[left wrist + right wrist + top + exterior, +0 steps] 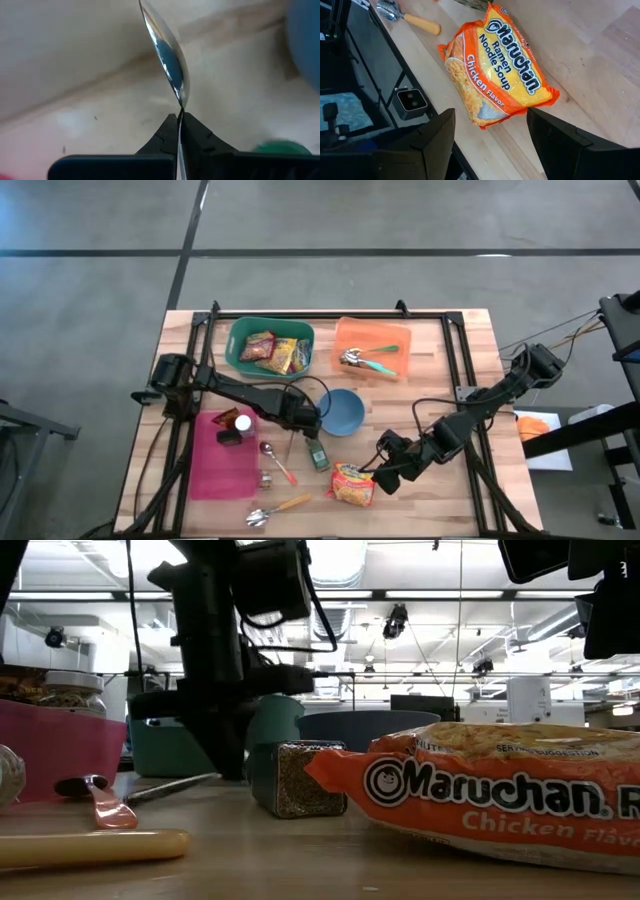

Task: Pick & Place Food Item
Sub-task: Put the silver spoon into the orange bin

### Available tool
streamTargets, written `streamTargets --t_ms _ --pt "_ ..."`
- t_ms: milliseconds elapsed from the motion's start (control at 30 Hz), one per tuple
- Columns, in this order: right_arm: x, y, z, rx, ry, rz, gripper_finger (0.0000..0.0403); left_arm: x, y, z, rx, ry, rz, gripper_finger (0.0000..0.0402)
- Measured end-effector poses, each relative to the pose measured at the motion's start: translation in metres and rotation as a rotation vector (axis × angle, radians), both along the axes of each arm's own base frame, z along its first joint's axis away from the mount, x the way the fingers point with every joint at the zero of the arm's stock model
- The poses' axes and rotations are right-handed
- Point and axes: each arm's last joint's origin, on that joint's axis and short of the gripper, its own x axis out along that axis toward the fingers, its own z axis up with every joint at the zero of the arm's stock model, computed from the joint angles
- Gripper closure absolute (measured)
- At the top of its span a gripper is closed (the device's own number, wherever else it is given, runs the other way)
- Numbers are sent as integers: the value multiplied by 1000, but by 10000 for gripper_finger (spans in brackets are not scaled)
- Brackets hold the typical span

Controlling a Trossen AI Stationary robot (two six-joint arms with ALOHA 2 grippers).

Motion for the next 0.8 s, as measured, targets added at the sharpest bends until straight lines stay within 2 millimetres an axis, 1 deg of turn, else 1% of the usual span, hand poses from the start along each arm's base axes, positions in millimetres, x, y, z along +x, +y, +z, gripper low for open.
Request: streamTargets --t_ms 133,300,433,600,800 --pt "-1 -1 3 -4 -14 0 161 -1 -1 9 -6 -29 -2 401" --pt "-1 -1 5 -10 -27 12 161 -2 0 17 -5 -52 -3 401" --pt "-1 -2 8 -19 -59 -8 161 -4 0 28 -10 -88 -17 401" --pt "-3 -6 18 -49 -128 -52 161 -11 1 55 7 -175 -34 401" --pt "-7 -14 37 -93 -244 -94 161 -28 5 98 45 -323 -40 401"
